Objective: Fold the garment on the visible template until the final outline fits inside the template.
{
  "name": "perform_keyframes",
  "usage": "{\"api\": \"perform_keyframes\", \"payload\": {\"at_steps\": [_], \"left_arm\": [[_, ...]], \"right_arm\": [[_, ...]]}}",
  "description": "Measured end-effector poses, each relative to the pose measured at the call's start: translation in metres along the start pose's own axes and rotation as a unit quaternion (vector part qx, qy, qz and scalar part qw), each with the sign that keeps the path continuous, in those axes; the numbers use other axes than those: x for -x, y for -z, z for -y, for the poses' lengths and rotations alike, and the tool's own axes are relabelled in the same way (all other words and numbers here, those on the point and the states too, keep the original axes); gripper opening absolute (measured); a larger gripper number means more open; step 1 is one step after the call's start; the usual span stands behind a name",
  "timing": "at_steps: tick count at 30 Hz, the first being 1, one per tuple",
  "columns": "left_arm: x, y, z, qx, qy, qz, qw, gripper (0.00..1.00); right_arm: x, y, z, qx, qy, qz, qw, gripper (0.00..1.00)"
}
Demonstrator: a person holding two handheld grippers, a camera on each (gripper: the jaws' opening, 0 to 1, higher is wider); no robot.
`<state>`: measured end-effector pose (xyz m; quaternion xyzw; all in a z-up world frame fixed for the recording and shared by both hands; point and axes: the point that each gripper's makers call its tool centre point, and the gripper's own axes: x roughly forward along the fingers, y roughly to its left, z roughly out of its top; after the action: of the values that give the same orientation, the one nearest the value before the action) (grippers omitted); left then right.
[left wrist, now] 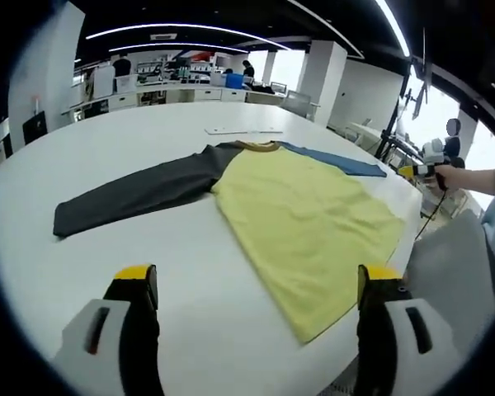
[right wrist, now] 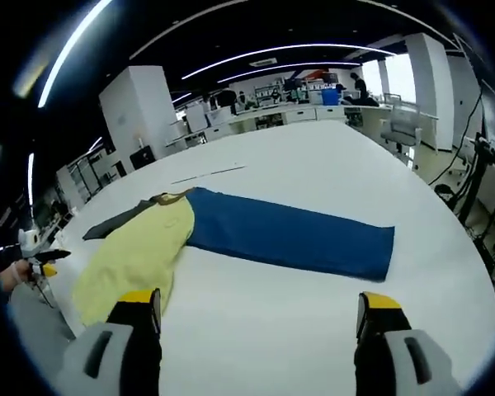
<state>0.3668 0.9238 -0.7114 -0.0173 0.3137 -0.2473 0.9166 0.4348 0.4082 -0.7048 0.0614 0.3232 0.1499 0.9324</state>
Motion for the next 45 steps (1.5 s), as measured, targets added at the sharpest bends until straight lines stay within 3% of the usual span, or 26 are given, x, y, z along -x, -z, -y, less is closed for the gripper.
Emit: {"api": "perform_keyframes", "payload": {"at_steps": [11, 17, 19, 22, 24, 28, 38, 45], "left_arm": [[0.004, 0.001, -0.004, -0.004, -0.003, -0.005, 1.0000, 0.98], [0.011, 0.005, -0.009, 0.003, -0.007, -0.010, 0.9999, 0.97], [0.012, 0.006, -0.010, 0.003, -0.007, -0.011, 0.9999, 0.97], [0.014, 0.006, -0.010, 0.005, -0.009, -0.011, 0.9999, 0.97], [0.015, 0.006, -0.011, 0.009, -0.011, -0.010, 0.9998, 0.96], [0.018, 0.008, -0.011, 0.015, -0.015, -0.008, 0.9997, 0.95], [0.024, 0.019, -0.008, 0.031, -0.019, -0.011, 0.9993, 0.94], [0.023, 0.022, -0.003, 0.034, -0.015, -0.013, 0.9992, 0.93]], "right_arm": [[-0.007, -0.001, 0.030, 0.004, 0.034, -0.006, 0.9994, 0.95], [-0.009, -0.011, 0.074, -0.019, 0.119, 0.016, 0.9925, 0.72], [-0.013, -0.016, 0.082, -0.031, 0.132, 0.031, 0.9903, 0.66], [-0.019, -0.011, 0.092, -0.033, 0.147, 0.015, 0.9885, 0.51], [-0.021, -0.008, 0.096, -0.037, 0.154, 0.008, 0.9873, 0.44], [-0.025, -0.006, 0.106, -0.074, 0.172, 0.005, 0.9822, 0.39], [-0.030, 0.001, 0.112, -0.056, 0.188, -0.023, 0.9803, 0.24], [-0.031, 0.004, 0.114, -0.049, 0.194, -0.031, 0.9794, 0.20]]}}
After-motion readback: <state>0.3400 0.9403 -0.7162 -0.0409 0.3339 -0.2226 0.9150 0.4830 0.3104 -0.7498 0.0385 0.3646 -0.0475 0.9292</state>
